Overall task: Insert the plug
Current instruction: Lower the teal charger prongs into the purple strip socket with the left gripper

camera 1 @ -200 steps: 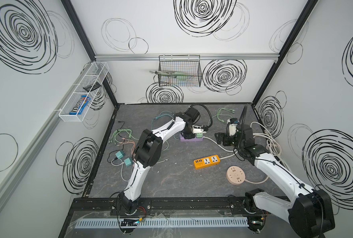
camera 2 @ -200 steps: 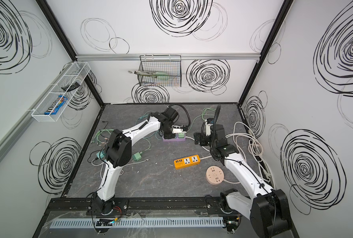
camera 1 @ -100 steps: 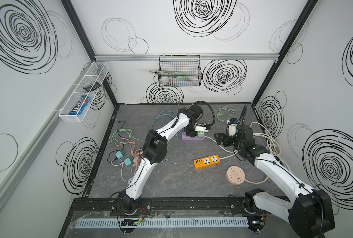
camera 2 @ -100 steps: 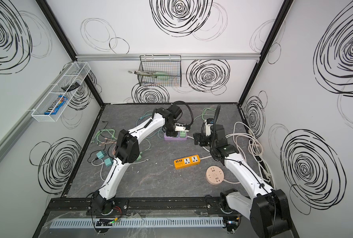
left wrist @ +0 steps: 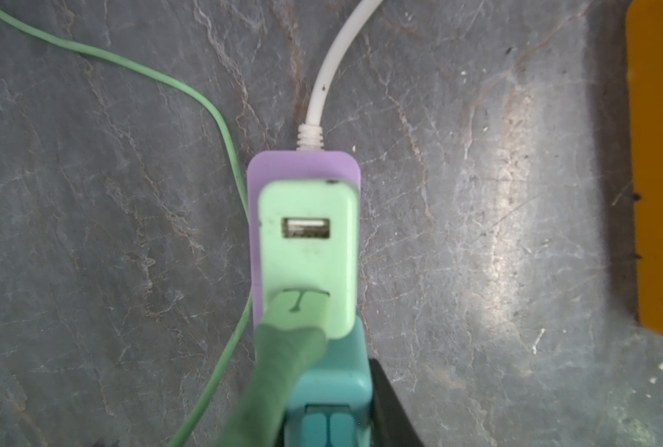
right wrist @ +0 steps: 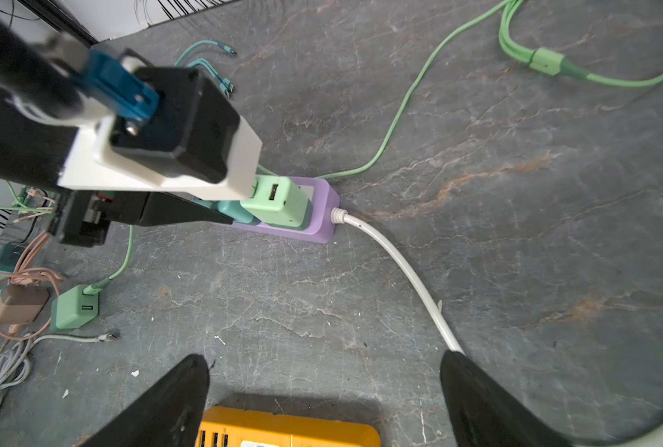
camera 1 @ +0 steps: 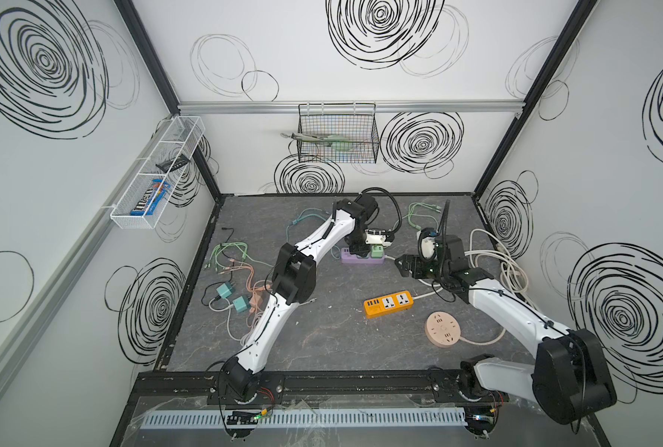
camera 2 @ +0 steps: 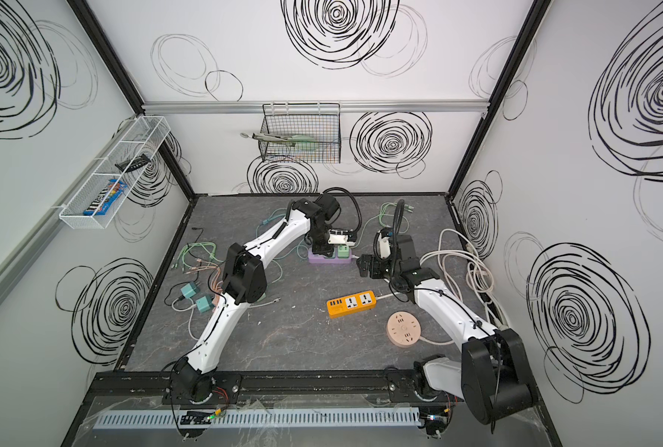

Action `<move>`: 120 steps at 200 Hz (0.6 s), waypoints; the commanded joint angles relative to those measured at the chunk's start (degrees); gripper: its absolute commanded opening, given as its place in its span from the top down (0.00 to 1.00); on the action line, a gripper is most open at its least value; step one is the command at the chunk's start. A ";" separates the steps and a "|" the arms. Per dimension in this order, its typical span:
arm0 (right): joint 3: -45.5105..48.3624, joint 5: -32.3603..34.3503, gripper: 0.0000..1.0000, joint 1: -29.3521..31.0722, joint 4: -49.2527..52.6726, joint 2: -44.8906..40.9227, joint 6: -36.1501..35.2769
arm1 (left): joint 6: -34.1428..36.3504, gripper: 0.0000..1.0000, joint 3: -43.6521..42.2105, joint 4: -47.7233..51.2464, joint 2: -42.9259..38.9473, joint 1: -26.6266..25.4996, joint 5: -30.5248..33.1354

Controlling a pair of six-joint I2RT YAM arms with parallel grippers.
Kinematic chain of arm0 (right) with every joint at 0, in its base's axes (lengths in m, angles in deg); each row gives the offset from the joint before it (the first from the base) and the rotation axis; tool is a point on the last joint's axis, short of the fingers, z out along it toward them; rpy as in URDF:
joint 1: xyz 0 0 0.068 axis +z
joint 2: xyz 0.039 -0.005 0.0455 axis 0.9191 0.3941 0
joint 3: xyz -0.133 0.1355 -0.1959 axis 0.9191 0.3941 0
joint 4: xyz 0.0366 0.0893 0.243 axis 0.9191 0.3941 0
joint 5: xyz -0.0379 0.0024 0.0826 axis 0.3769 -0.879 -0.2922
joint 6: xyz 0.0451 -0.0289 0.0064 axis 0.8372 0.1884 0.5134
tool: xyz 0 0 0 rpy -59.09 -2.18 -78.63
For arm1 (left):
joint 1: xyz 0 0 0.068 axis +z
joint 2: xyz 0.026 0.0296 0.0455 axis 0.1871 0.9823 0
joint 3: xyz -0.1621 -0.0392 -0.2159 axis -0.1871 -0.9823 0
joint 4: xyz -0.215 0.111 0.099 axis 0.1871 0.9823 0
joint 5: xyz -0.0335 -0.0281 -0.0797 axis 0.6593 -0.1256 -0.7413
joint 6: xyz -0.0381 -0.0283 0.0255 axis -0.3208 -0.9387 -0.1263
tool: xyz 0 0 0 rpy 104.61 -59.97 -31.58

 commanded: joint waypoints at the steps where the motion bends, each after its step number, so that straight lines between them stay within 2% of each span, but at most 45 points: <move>1: -2.53 -1.79 0.03 -0.18 0.80 1.09 1.18 | 1.96 1.00 -6.24 0.44 10.41 -0.25 -0.99; 75: -3.09 -1.84 0.03 -0.22 1.35 -0.13 1.27 | 1.83 1.00 -5.38 -0.64 8.06 -0.13 -0.58; 78: -3.09 -1.84 0.03 -0.23 1.35 -0.25 1.28 | 1.92 0.98 -5.03 -0.78 7.71 -0.03 -0.48; 89: -3.00 -1.67 0.03 -0.17 1.33 -0.69 1.21 | 1.33 0.70 -4.27 -1.76 6.14 0.22 -0.57; 97: -3.00 -1.51 0.03 -0.21 1.43 -1.09 1.20 | 1.19 0.54 -3.97 -2.18 4.63 0.61 -1.70; 120: -3.00 -1.06 0.03 -0.23 1.57 -2.48 1.07 | 0.53 0.35 -5.86 -4.26 -1.00 2.05 -6.05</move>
